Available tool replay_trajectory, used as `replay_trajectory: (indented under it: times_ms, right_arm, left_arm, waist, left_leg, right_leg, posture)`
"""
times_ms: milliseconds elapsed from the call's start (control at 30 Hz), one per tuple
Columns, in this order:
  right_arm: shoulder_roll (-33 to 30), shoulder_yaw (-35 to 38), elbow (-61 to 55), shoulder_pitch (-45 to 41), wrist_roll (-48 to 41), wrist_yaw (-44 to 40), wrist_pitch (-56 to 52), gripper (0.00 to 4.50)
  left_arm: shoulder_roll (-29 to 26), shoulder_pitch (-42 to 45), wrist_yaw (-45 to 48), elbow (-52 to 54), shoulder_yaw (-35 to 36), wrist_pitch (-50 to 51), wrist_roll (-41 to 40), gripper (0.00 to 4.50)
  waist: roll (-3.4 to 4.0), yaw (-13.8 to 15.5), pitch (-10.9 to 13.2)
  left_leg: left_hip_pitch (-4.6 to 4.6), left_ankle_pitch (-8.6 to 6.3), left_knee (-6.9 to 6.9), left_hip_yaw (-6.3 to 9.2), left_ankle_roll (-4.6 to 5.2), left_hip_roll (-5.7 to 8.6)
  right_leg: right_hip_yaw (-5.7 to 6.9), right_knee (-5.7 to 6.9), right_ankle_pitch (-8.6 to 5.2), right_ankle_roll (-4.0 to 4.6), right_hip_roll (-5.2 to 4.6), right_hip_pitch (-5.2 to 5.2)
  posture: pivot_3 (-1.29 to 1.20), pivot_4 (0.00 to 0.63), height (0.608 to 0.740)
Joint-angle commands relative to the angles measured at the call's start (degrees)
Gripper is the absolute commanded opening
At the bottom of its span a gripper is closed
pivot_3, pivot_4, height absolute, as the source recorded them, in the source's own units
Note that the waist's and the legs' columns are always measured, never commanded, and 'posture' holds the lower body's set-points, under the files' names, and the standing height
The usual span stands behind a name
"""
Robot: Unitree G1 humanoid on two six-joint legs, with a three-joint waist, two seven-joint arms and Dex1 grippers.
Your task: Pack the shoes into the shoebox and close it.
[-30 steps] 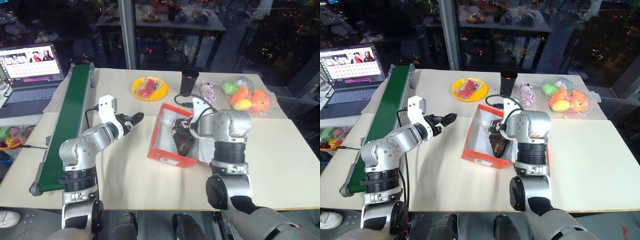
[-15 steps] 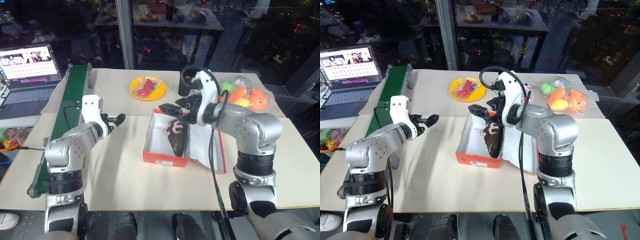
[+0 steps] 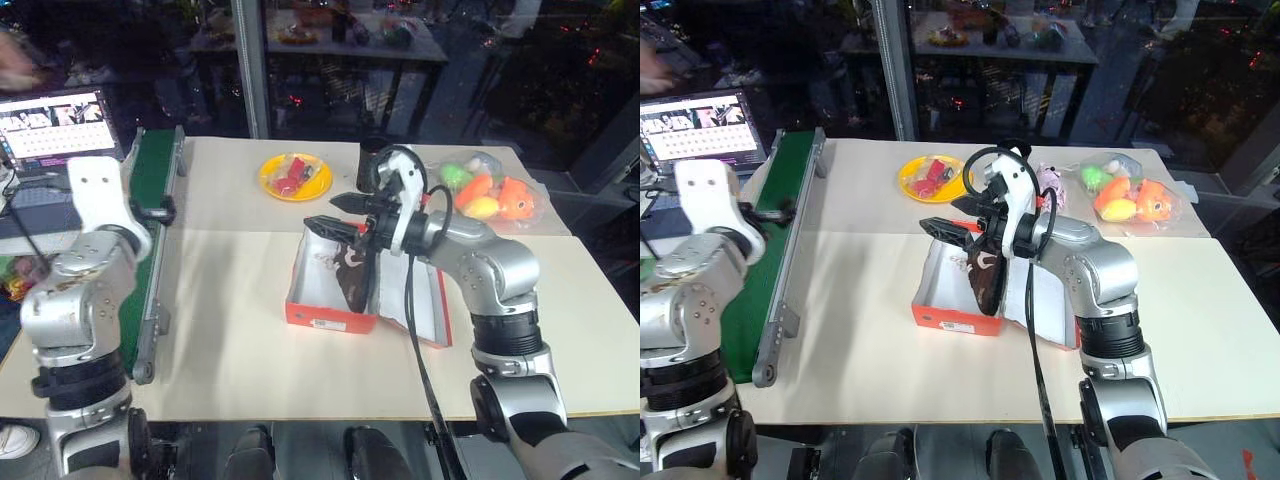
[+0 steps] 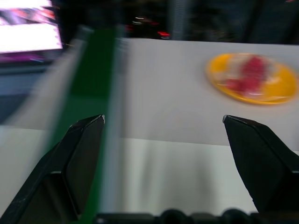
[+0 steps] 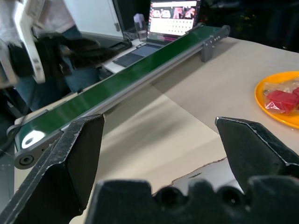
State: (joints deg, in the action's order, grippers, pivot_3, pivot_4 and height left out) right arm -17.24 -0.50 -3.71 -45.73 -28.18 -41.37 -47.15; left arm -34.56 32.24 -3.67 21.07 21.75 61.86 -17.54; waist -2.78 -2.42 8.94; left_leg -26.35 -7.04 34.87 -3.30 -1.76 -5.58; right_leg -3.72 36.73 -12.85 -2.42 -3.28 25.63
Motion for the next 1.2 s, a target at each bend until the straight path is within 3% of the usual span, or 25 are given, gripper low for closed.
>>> replay_trajectory:
  times_ms: [33,133,300,533,900,1200]
  right_arm:
    - [0.36,-0.84,0.92,-1.16,0.36,-1.77,4.64,4.48]
    - [0.53,-2.78,1.5,-1.2,1.15,-3.07,6.84,4.48]
    - [2.1,-6.05,1.97,-1.09,5.32,-1.81,13.36,4.48]
    - [3.51,-6.56,-0.31,1.41,7.0,2.29,12.76,4.48]
    - [2.79,-5.92,-4.81,5.13,9.22,11.76,6.96,4.48]
    - [2.95,-5.58,-8.36,6.46,7.9,13.84,3.51,4.48]
  left_arm:
    - [-3.32,1.77,-0.04,2.63,2.32,0.94,2.3,4.33]
    - [-2.7,-1.15,0.78,1.6,5.31,1.71,2.24,4.33]
    - [2.47,-10.55,6.64,-1.68,8.31,-12.53,0.75,4.33]
    - [4.44,-12.54,9.93,-11.17,8.22,-23.44,1.29,4.33]
    - [2.38,-7.97,15.59,-29.65,5.73,-35.64,2.2,4.33]
    - [1.43,-0.17,18.77,-42.55,2.02,-40.52,2.66,4.33]
  waist:
    - [0.0,0.03,0.0]
    - [0.0,0.03,0.0]
    - [-0.01,-0.01,0.0]
    - [-0.15,0.67,-0.03]
    - [-0.16,1.49,-0.03]
    - [-0.16,1.61,-0.04]
  left_leg:
    - [0.0,-0.02,0.0,-0.01,-0.04,0.0]
    - [0.0,-0.19,0.01,-0.02,-0.32,0.0]
    - [-0.01,-0.17,-0.03,-0.04,-0.29,0.0]
    - [-0.02,-0.17,0.04,-0.06,-0.47,-0.02]
    - [-0.02,-0.16,0.02,-0.1,-0.48,-0.03]
    - [-0.02,-0.09,0.02,-0.12,-0.39,-0.04]
  right_leg:
    - [0.0,-0.01,0.0,0.0,-0.01,0.01]
    - [0.0,-0.01,0.0,0.0,-0.01,-0.01]
    - [-0.01,0.03,0.01,0.03,-0.01,0.07]
    - [0.0,0.09,0.08,0.13,-0.03,0.08]
    - [0.0,0.17,0.09,0.15,-0.02,0.18]
    - [0.0,0.17,0.09,0.14,-0.02,0.18]
  posture:
    - [0.0,0.15,0.736]
    - [0.0,0.15,0.736]
    - [0.0,0.15,0.736]
    - [0.0,0.15,0.736]
    - [0.0,0.15,0.736]
    - [0.0,0.15,0.736]
